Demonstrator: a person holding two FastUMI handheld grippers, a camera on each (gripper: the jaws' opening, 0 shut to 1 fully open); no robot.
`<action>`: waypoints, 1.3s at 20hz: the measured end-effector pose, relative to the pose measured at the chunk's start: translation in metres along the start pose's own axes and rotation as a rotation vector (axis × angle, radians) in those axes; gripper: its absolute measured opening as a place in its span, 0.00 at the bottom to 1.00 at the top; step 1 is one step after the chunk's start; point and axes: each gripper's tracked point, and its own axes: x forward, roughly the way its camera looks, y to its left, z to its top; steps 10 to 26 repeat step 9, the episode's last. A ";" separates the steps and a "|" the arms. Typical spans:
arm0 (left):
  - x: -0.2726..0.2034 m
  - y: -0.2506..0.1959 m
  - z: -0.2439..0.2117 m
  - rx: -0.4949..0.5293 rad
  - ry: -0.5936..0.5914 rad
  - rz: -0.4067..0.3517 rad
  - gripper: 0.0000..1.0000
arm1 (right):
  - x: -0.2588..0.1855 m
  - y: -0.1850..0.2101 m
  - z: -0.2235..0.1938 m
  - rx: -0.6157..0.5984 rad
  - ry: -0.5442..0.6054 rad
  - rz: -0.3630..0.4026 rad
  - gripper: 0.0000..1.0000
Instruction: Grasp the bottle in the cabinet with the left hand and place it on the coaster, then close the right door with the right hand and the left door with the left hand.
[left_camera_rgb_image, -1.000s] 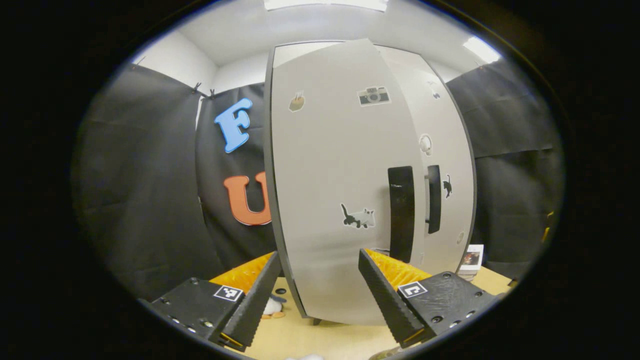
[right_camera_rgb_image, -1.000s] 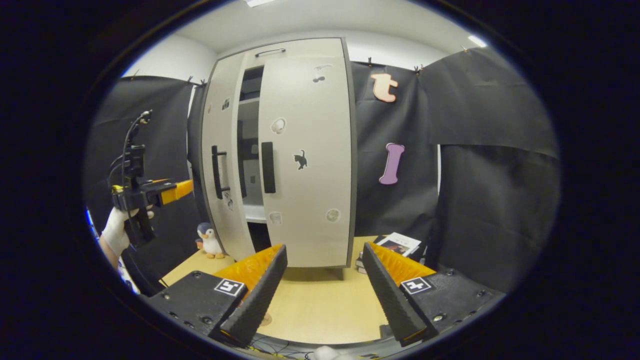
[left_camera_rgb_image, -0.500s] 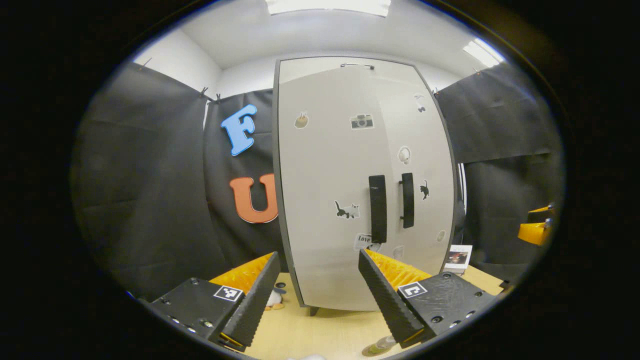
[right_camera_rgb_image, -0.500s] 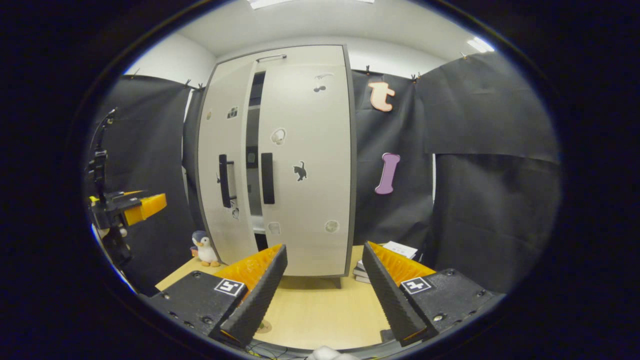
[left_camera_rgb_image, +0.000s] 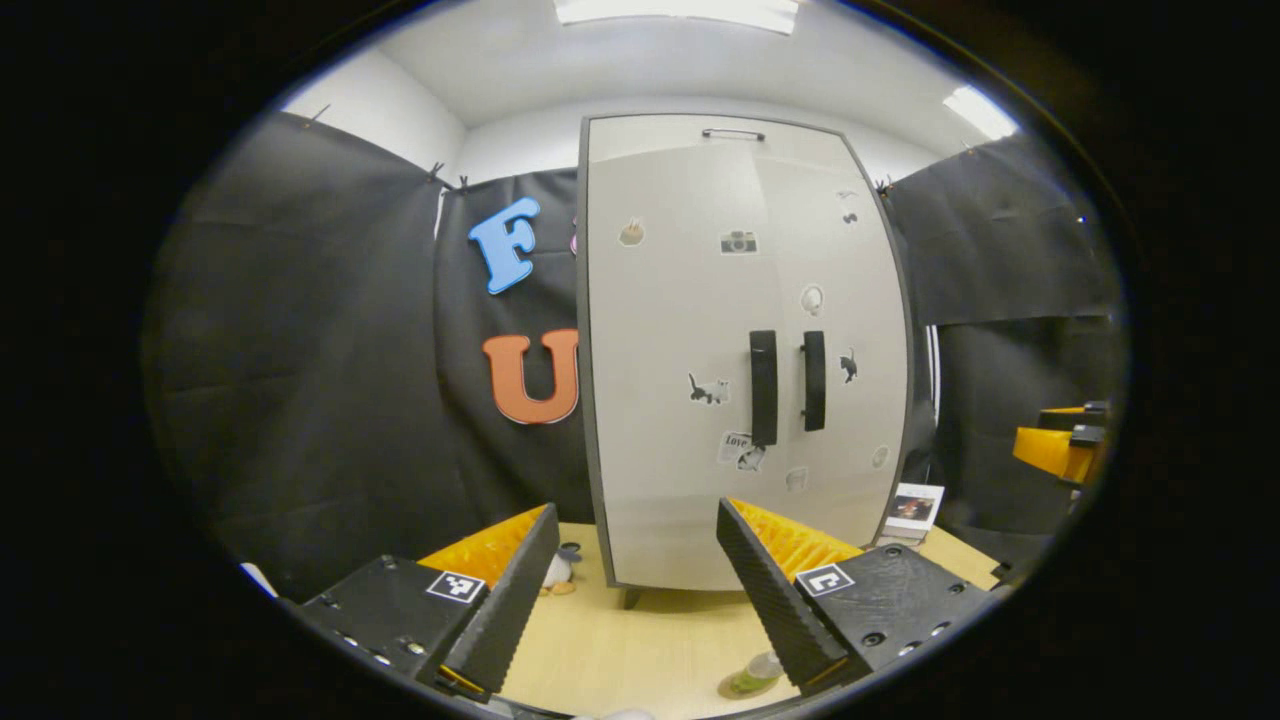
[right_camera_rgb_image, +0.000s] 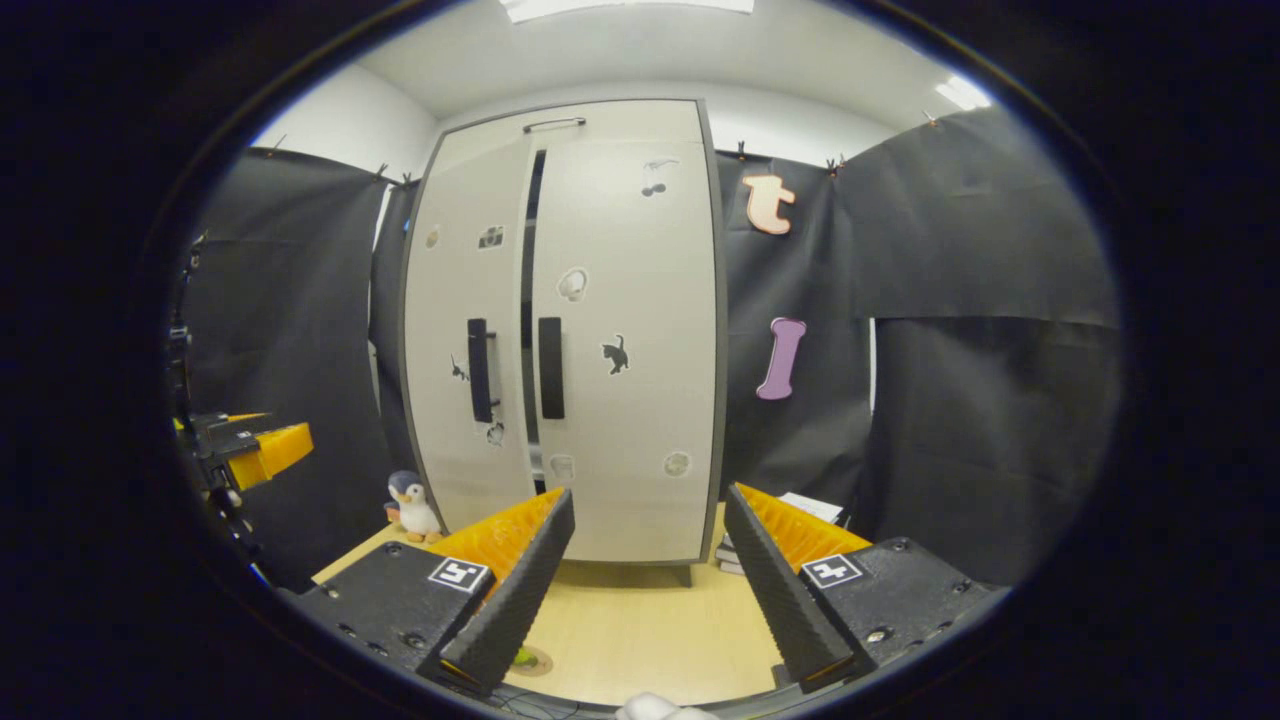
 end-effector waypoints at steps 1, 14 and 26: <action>-0.002 0.001 -0.001 -0.005 0.006 0.006 0.97 | 0.000 0.002 0.000 0.000 -0.003 0.001 0.99; -0.010 0.004 0.000 0.020 -0.001 0.032 0.97 | 0.000 0.002 -0.002 0.000 -0.004 -0.013 0.99; -0.010 0.004 0.000 0.020 -0.001 0.032 0.97 | 0.000 0.002 -0.002 0.000 -0.004 -0.013 0.99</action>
